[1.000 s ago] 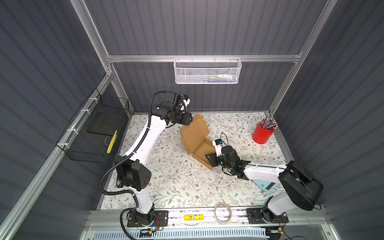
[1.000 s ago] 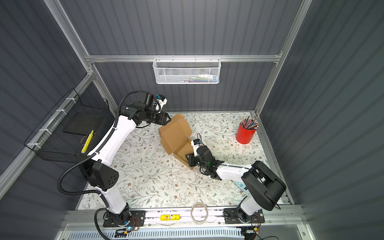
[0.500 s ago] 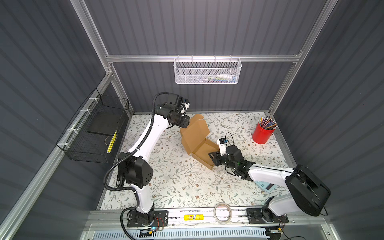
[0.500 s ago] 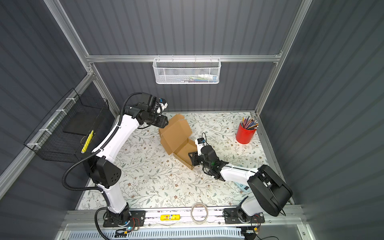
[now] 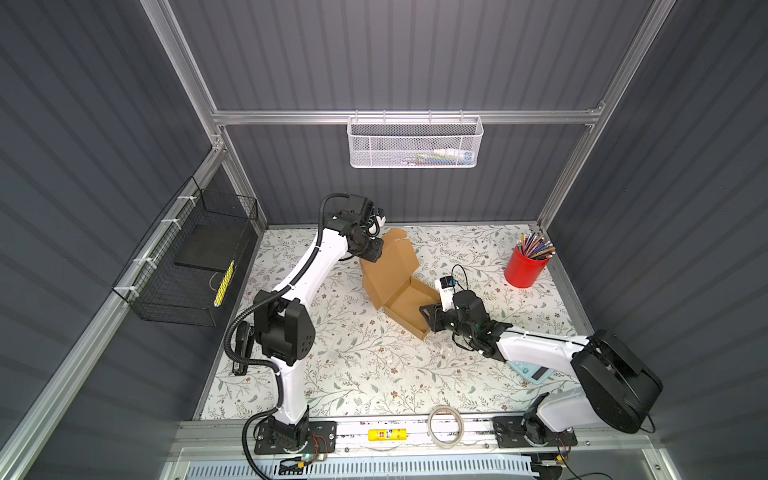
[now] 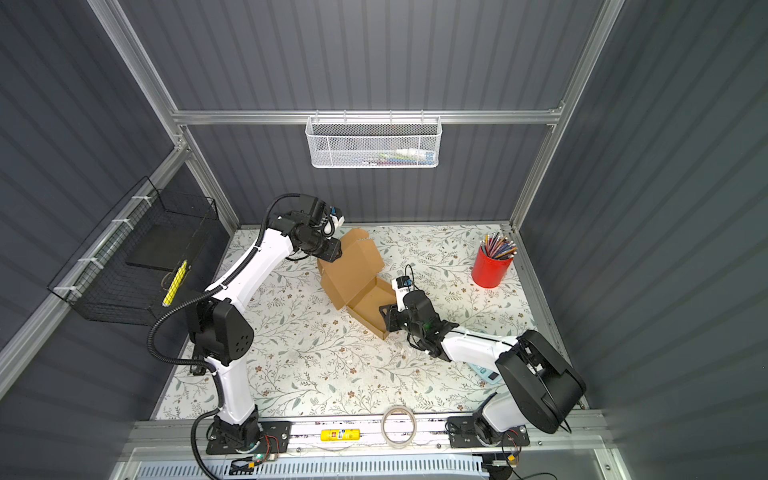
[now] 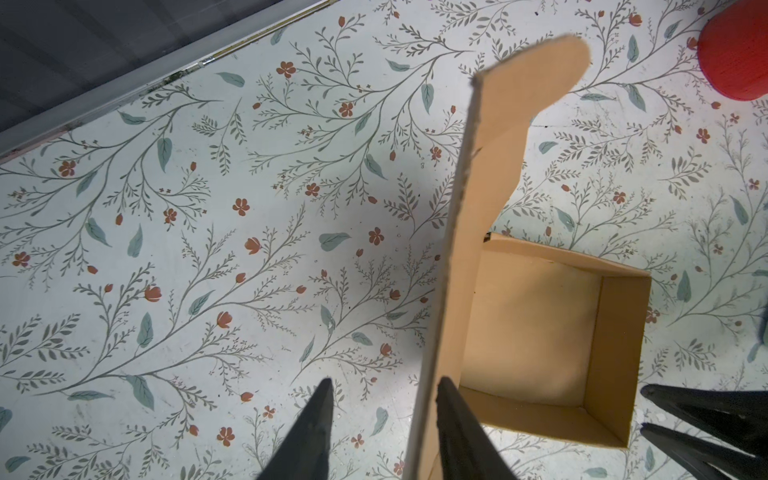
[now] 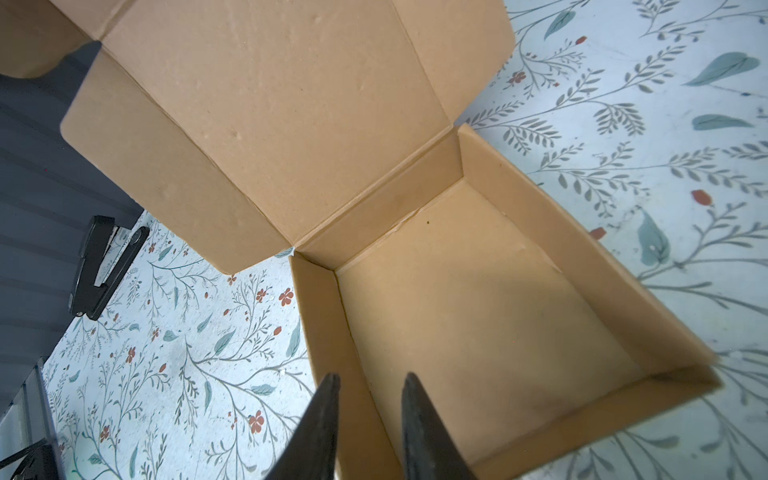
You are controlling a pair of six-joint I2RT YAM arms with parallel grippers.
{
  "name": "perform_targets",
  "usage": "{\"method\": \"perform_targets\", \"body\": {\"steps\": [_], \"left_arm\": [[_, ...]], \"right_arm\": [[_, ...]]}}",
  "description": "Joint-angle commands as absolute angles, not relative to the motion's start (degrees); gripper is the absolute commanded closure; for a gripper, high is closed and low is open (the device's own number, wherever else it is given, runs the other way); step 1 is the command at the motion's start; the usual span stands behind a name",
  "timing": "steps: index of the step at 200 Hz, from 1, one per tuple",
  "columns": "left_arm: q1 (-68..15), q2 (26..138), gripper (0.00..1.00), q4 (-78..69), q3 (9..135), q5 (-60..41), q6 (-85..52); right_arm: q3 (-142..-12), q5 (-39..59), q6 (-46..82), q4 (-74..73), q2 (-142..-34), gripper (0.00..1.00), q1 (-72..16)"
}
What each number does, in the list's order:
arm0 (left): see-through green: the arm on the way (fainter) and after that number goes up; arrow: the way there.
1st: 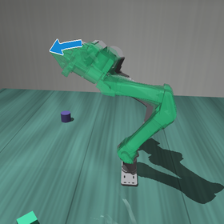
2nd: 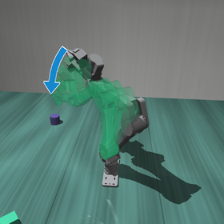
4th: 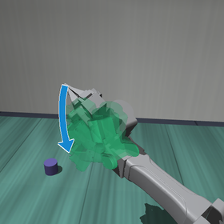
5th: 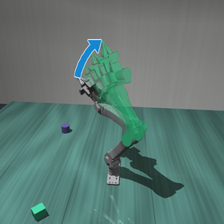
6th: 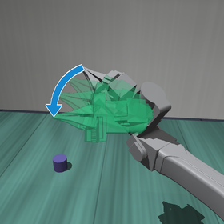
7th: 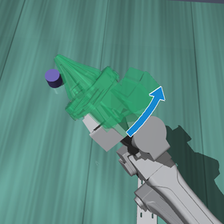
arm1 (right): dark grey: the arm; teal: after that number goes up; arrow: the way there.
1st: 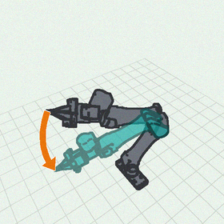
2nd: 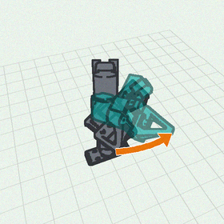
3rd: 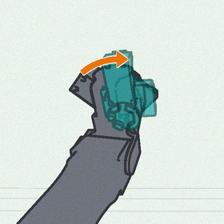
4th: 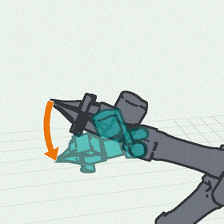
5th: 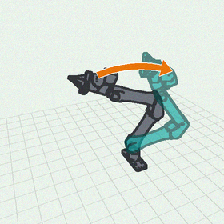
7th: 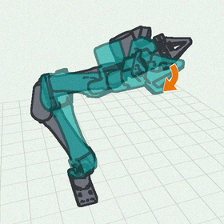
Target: Fold the paper box
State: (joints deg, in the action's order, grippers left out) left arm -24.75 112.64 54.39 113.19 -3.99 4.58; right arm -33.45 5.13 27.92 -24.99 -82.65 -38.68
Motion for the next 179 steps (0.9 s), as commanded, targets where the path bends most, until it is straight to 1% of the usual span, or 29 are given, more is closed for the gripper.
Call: {"method": "perform_targets", "body": {"steps": [1, 15, 32, 71, 91, 115, 165, 179], "left_arm": [[-25.9, 113.2, 0.61, 54.8, 114.1, -5.3, 5.7], [-26.3, 113.2, 0.67, 54.5, 113.8, -4.8, 5.7], [-26.6, 113.1, 0.76, 54.1, 113.6, -4.3, 5.8], [-27.7, 113.0, 0.85, 53.8, 114.1, -3.3, 9.0], [-28.3, 113.3, 0.9, 54.3, 114.8, -2.6, 10.9], [-29.3, 112.5, 0.92, 53.4, 114.1, -2.5, 14.3], [-31.0, 111.2, 0.96, 52.8, 114.5, -1.4, 18.5], [-31.3, 110.7, 0.96, 53.2, 114.8, -2.0, 20.3]], "right_arm": [[-34.6, 5.2, 26.7, -23.9, -81.1, 0.71, -38.2], [-34.8, 5.2, 26.3, -23.3, -80.8, 0.71, -38.0], [-34.9, 5.2, 25.8, -22.7, -80.3, 0.71, -37.8], [-36.0, 5.6, 25.0, -20.5, -78.9, 0.7, -36.5], [-37.9, 5.7, 23.4, -18.1, -78.4, 0.65, -36.0], [-40.3, 5.5, 21.3, -15.2, -77.8, 0.58, -34.6], [-45.3, 6.5, 16.6, -9.7, -76.3, 0.5, -31.1], [-47.1, 6.6, 14.6, -7.7, -76.5, 0.49, -30.0]]}}
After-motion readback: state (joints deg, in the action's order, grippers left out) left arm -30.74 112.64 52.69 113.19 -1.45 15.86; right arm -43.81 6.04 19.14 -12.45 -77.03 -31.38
